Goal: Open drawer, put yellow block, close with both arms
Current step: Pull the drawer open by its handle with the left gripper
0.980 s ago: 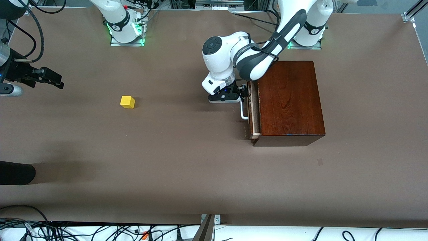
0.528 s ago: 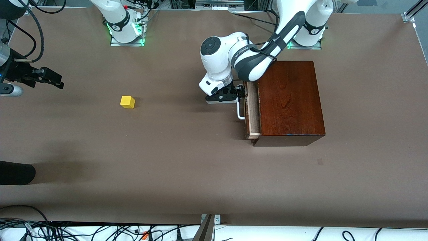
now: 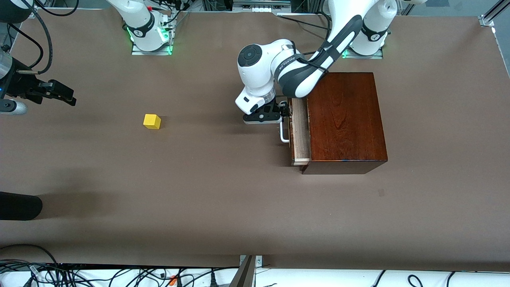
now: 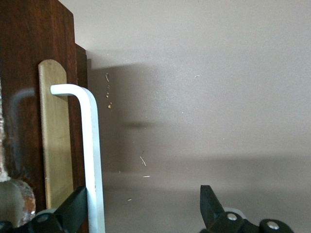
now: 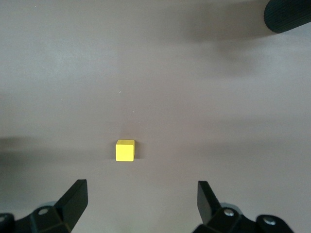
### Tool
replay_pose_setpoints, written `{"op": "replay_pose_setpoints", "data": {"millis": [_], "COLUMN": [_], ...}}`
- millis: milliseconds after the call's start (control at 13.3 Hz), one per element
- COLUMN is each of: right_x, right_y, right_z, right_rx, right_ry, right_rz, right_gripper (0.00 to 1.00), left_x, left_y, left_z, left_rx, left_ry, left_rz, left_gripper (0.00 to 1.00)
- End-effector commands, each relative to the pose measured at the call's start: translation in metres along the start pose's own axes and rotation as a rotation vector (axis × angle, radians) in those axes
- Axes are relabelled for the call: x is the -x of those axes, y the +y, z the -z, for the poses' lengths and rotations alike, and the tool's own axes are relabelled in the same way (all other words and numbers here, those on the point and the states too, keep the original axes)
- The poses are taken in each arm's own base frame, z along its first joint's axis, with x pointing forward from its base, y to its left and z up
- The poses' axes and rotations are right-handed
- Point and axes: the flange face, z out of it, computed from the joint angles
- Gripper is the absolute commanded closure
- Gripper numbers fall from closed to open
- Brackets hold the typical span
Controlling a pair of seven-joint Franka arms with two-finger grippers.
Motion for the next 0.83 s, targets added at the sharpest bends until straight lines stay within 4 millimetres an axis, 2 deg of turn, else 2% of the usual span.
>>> {"op": "replay_pose_setpoints", "data": {"millis": [0,452,754], "right_x": [0.002,0.002,0.002], "right_y": [-0.003,-0.003,-0.003], "right_z": [0.002,0.002,0.001], "right_rx": [0.0,0.0,0.0], "right_ry": [-0.006,-0.006,-0.008], "right_rz": [-0.005,-0.005,-0.005], "right_gripper": [0.0,0.0,0.0], "left_x": [-0.007,0.004,0.003], "left_y": [0.021,0.032,0.029], "left_z": [0.012,0.017,0.023], "left_rx": [0.076,0.082,0.076], "left_ry": [0.017,0.025,0.037], "left_rz": [0.0,-0.005,-0.028], "left_gripper": [0.0,0.0,0.0]}}
